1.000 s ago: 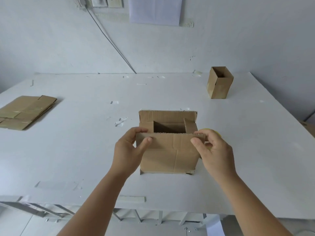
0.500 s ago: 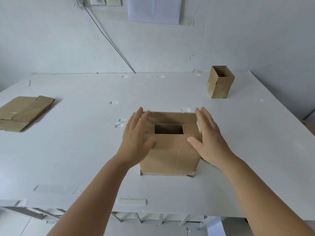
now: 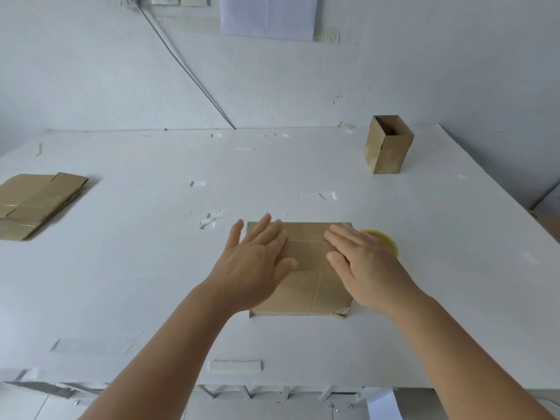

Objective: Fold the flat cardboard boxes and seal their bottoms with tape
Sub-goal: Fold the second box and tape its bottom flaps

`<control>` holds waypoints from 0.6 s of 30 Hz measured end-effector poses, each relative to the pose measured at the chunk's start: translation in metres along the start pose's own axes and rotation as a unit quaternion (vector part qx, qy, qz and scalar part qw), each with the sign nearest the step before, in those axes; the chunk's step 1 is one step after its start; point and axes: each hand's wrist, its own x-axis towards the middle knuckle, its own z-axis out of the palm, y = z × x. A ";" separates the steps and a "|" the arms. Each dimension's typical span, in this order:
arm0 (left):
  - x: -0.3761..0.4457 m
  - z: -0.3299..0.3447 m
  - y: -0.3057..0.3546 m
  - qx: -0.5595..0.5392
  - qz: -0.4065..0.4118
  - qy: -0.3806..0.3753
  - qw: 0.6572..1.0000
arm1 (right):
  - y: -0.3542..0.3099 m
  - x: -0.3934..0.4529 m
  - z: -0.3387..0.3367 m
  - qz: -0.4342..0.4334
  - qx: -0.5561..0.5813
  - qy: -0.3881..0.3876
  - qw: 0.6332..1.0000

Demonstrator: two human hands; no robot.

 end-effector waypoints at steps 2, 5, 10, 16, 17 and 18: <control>0.005 0.001 0.012 0.029 0.006 -0.030 0.999 | -0.003 0.000 0.000 0.019 -0.028 -0.043 0.998; 0.012 0.012 0.029 0.041 0.019 -0.033 0.998 | -0.002 -0.002 0.004 0.033 -0.048 -0.082 0.995; 0.019 0.018 0.031 0.052 0.012 -0.030 0.998 | -0.001 -0.002 0.009 0.032 -0.072 -0.118 0.990; 0.020 0.020 0.027 0.058 0.012 -0.027 0.998 | 0.005 0.003 0.002 0.047 0.102 -0.094 0.989; 0.020 0.021 0.027 0.058 0.015 -0.018 0.998 | 0.008 0.003 0.001 0.061 0.158 -0.073 0.983; 0.019 0.022 0.026 0.054 0.017 -0.013 0.998 | 0.011 0.002 0.000 0.080 0.204 -0.055 0.974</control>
